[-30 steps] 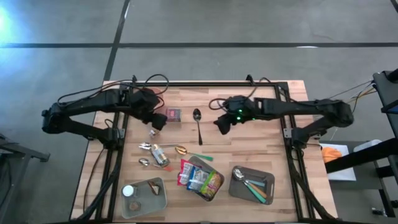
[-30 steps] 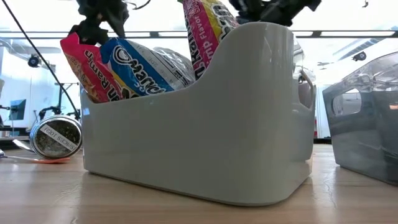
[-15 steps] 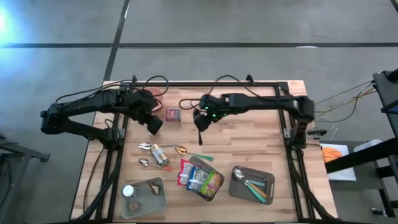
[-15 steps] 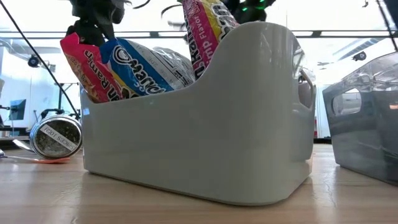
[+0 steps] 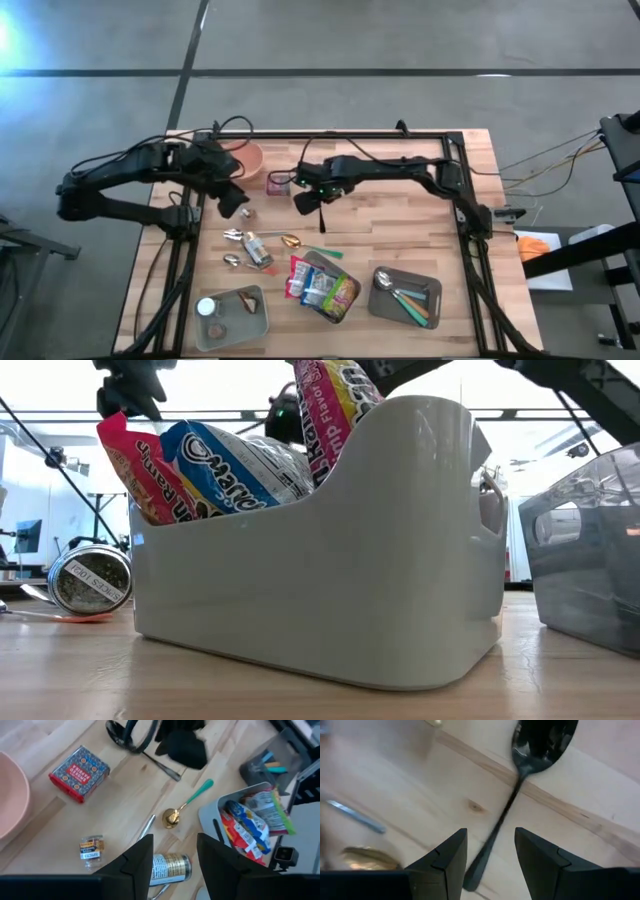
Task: Pick & Place Food Item
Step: Put the black spoon into the black bin
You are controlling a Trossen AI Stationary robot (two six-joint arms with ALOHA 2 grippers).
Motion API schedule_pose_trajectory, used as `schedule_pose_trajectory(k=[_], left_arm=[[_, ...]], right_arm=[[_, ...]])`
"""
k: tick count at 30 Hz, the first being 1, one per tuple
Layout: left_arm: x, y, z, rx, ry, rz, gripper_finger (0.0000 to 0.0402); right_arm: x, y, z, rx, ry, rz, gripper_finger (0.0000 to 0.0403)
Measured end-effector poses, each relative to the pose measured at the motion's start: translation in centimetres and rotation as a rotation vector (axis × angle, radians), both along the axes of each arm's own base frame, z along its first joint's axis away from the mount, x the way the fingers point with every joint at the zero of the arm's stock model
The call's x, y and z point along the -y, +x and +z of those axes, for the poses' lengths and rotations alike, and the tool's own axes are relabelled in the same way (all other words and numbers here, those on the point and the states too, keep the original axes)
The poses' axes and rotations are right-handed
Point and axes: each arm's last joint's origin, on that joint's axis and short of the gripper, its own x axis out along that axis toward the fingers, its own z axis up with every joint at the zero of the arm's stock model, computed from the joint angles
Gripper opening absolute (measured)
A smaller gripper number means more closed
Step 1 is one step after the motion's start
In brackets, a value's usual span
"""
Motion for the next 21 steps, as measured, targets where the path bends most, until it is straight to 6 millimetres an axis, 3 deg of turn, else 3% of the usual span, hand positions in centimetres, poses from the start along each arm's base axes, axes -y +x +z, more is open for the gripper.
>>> schedule_pose_trajectory(k=[12, 21], left_arm=[[0.3, -1.4, 0.3, -0.004, 0.013, -0.023, 0.0155], [0.4, -1.7, 0.2, -0.026, 0.032, -0.057, 0.0155]], right_arm=[[0.5, 2.3, -2.4, -0.123, 0.006, -0.032, 0.0159], [1.4, 2.1, -3.9, -0.169, 0.026, -0.095, 0.0159]])
